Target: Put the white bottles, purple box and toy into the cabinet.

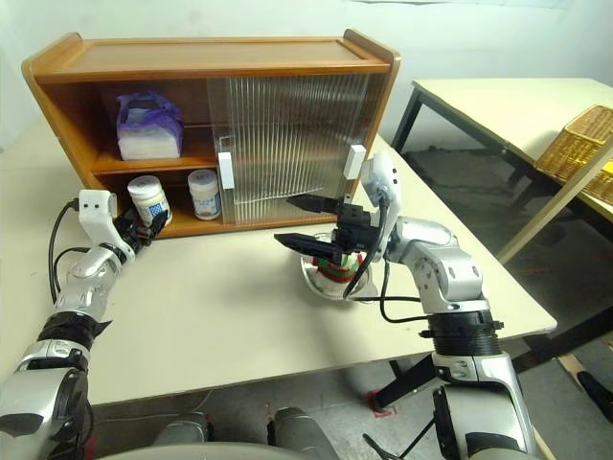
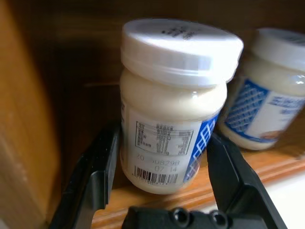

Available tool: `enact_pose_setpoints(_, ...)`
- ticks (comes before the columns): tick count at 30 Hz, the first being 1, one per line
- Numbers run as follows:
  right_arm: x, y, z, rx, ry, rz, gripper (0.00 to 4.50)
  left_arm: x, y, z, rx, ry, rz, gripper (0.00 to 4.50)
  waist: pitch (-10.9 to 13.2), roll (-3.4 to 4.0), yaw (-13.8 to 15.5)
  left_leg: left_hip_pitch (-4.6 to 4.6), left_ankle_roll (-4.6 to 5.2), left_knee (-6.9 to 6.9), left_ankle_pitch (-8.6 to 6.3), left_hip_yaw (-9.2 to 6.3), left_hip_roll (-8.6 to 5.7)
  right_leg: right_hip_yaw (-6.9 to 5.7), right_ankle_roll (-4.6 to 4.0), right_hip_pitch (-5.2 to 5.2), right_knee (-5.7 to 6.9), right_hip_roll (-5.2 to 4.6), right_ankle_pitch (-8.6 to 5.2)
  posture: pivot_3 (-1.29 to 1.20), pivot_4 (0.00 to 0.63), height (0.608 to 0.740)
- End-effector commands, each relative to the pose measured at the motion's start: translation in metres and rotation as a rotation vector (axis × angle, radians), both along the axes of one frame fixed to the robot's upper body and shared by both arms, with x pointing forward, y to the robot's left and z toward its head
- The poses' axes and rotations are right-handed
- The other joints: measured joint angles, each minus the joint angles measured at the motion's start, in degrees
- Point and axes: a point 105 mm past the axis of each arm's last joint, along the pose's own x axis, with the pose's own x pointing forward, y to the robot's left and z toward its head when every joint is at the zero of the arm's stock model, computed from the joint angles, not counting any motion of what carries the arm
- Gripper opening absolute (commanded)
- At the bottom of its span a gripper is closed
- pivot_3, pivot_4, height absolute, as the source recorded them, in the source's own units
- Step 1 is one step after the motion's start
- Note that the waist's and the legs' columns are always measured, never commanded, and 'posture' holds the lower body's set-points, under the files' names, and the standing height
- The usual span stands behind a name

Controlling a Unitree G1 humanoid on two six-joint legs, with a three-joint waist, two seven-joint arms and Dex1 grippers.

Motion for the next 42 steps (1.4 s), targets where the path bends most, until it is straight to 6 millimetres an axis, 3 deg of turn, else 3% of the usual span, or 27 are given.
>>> enact_pose_setpoints(1, 0.0, 0.001, 0.001, -0.011, -0.006, 0.001, 4.5, 0.01, -0.003, 0.004, 0.005, -0.01, 0.038, 3.07, 0.0, 0.0, 0.0, 0.04, 0.0, 0.0, 0.0, 0.01, 0.0, 0.01, 0.01, 0.03, 0.0, 0.0, 0.0, -0.1, 0.0, 0.74)
enact_pose_setpoints(10, -0.002, 0.0, 0.005, -0.015, -0.007, -0.009, 4.5, 0.022, -0.018, 0.0, -0.001, 0.027, 0.063, 3.07, 0.0, -0.01, -0.3, 0.24, 0.03, 0.03, 0.01, 0.05, -0.05, 0.02, 0.09, 0.24, -0.01, 0.01, 0.0, -0.12, 0.0, 0.74)
enact_pose_setpoints(18, -0.002, -0.001, 0.005, -0.017, -0.005, -0.016, 4.5, 0.021, -0.019, -0.007, 0.03, 0.056, 0.062, 3.07, 0.0, -0.02, -0.5, 0.47, 0.03, 0.02, 0.01, 0.1, -0.1, 0.02, 0.13, 0.47, -0.03, 0.01, -0.04, -0.12, 0.0, 0.74)
enact_pose_setpoints(22, -0.002, 0.0, 0.005, -0.017, -0.004, -0.014, 4.5, 0.021, -0.017, -0.005, 0.023, 0.041, 0.061, 4.45, 0.0, -0.02, -0.6, 0.47, 0.03, 0.02, 0.01, 0.11, -0.1, 0.01, 0.13, 0.47, -0.03, 0.01, -0.04, -0.12, 0.0, 0.74)
enact_pose_setpoints(42, 0.003, 0.006, 0.004, -0.005, 0.003, 0.001, 4.5, 0.004, -0.023, 0.027, -0.013, -0.128, -0.055, 4.45, 0.0, -0.02, -0.2, 0.46, 0.02, -0.04, 0.01, 0.13, -0.16, -0.02, 0.11, 0.48, -0.06, 0.02, -0.09, -0.08, 0.0, 0.74)
